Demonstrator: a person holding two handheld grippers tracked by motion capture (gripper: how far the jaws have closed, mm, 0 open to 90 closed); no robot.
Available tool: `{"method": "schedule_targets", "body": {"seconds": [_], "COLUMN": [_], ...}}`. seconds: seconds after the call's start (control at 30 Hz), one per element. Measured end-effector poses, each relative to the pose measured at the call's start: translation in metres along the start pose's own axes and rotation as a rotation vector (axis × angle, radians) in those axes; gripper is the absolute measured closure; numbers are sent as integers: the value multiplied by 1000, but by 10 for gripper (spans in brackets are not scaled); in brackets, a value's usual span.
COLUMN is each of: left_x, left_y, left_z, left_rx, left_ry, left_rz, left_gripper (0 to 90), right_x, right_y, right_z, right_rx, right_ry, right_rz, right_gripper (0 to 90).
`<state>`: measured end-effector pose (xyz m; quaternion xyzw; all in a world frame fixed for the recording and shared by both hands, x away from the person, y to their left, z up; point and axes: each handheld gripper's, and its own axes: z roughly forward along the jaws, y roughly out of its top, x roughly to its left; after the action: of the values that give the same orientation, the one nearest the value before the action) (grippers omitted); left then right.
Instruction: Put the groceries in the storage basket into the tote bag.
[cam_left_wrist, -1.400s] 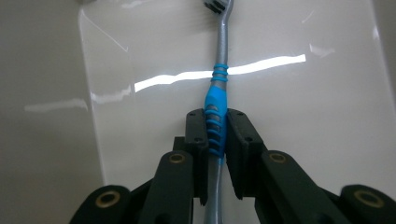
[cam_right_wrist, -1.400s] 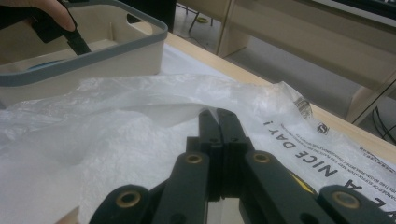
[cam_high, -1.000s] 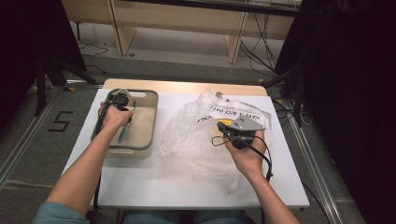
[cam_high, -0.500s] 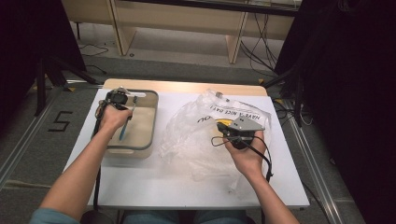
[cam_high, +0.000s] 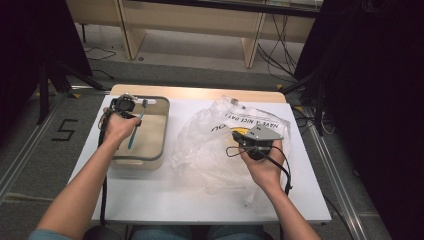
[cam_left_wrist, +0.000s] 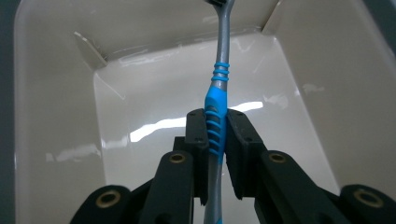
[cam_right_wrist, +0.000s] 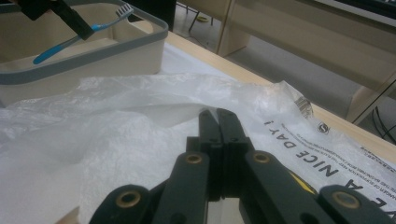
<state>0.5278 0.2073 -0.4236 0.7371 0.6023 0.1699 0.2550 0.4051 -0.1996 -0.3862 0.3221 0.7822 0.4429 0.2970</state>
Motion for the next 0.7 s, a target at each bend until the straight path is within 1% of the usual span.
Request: {"method": "schedule_targets", "body": {"seconds": [0.1, 0.13, 0.2, 0.23, 0.27, 0.43, 0.47, 0.5, 0.53, 0.57, 0.7], "left_x": [0, 0, -1, -2, -2, -6, -6, -8, -8, -10, -12], "left_y": [-1, -1, -1, -1, -1, -1, -1, -1, -1, -1, -1], "left_z": [-3, -4, -5, -8, -10, -15, -15, -18, -18, -21, -27], "left_rx": [-23, -29, -35, -44, -51, -84, -84, -97, -97, -109, -134], "left_ry": [-7, -6, -8, -13, -14, -25, -25, -29, -29, -34, -44], "left_rz": [3, 10, 11, 11, 21, 27, 27, 31, 31, 36, 44], "left_gripper": [795, 795, 795, 795, 796, 796, 796, 796, 796, 796, 796], "right_x": [0, 0, 0, 0, 0, 0, 0, 0, 0, 0, 0], "right_y": [0, 0, 0, 0, 0, 0, 0, 0, 0, 0, 0], "right_z": [0, 0, 0, 0, 0, 0, 0, 0, 0, 0, 0], "right_rx": [0, 0, 0, 2, 2, 3, 2, 3, 1, 1, 2], "right_ry": [-1, -1, -1, 0, -1, 0, -1, -1, -1, -1, 0], "right_rz": [0, 0, 0, 1, 2, 0, 1, 2, 2, 0, 2], "right_gripper": [900, 900, 900, 900, 900, 900, 900, 900, 900, 900, 900]}}
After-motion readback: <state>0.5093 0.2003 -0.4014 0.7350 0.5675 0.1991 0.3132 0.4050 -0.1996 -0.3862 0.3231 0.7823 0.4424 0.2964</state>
